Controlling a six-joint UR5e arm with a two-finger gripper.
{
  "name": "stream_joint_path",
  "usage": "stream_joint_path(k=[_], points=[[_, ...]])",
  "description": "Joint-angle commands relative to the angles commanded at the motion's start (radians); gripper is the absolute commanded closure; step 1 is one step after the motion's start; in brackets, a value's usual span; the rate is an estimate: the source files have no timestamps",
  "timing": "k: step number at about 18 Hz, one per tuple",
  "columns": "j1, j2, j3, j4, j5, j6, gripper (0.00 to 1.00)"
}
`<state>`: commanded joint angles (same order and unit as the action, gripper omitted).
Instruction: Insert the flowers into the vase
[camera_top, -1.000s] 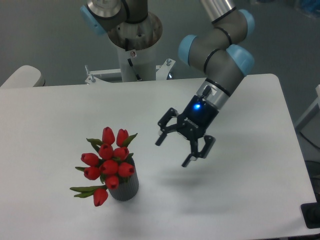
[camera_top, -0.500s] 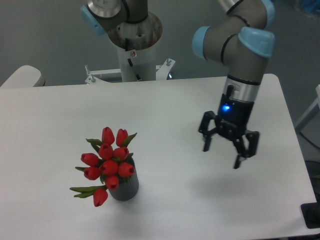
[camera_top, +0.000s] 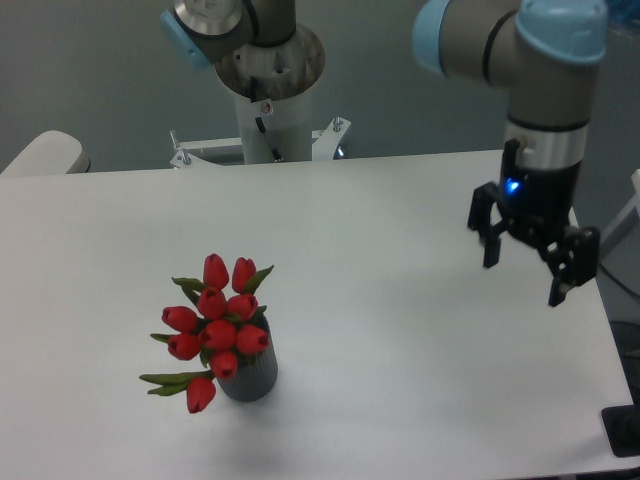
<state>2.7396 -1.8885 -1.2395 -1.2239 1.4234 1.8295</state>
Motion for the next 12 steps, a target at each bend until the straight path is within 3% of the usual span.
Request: stream_joint_path(k=[3,12], points=[[0.017,0.006,-0.008,-0.043,0.017,0.102,0.00],[0.019,0.023,-0.041,-0.039,0.019,0.102,0.00]])
